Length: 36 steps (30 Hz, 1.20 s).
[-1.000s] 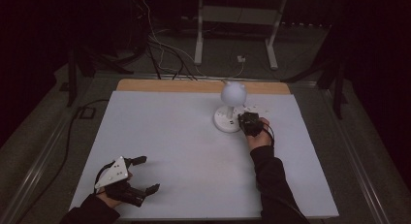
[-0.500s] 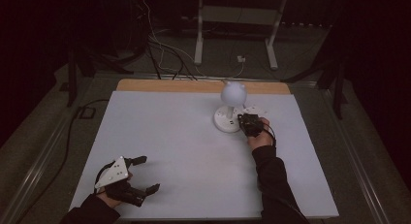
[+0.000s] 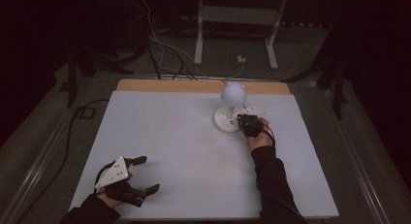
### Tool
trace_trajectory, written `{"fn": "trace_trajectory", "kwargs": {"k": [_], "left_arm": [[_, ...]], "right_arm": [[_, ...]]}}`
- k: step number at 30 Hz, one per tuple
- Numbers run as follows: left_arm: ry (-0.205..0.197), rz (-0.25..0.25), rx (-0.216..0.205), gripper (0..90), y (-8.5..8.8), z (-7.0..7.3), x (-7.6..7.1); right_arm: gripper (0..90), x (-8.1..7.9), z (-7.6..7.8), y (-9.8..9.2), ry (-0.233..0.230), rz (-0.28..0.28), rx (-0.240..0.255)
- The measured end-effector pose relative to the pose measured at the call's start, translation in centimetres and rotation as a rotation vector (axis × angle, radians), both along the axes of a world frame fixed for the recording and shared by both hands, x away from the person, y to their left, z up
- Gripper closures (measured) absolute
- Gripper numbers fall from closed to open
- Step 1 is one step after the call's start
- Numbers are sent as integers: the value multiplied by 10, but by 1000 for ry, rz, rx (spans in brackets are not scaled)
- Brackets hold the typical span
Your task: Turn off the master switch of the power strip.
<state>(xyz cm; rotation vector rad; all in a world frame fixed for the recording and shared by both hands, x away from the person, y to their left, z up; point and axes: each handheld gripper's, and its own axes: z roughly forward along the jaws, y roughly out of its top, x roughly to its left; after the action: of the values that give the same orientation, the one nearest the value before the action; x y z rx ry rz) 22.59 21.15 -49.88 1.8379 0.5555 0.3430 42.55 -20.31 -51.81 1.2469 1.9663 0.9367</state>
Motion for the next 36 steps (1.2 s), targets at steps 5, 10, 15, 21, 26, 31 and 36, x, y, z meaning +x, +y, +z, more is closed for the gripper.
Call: {"fn": "trace_trajectory", "kwargs": {"k": [5,10,15,21,26,31,36], "left_arm": [[3,1,0,4,0,0,1],[1,3,4,4,1,0,0],[1,6,-1,4,2,0,1],[1,5,1,4,2,0,1],[-3,4,4,4,1,0,0],[-5,4,2,4,1,0,0],[-6,2,-2,4,1,1,0]], "right_arm": [[900,1,0,0,3,-4,8],[898,3,4,2,16,5,-26],[875,-2,13,-7,-37,15,51],[856,-6,28,-17,-41,13,106],[608,-10,33,-23,-50,34,120],[434,-15,37,-28,-24,89,172],[170,-22,41,-28,-7,107,183]]}}
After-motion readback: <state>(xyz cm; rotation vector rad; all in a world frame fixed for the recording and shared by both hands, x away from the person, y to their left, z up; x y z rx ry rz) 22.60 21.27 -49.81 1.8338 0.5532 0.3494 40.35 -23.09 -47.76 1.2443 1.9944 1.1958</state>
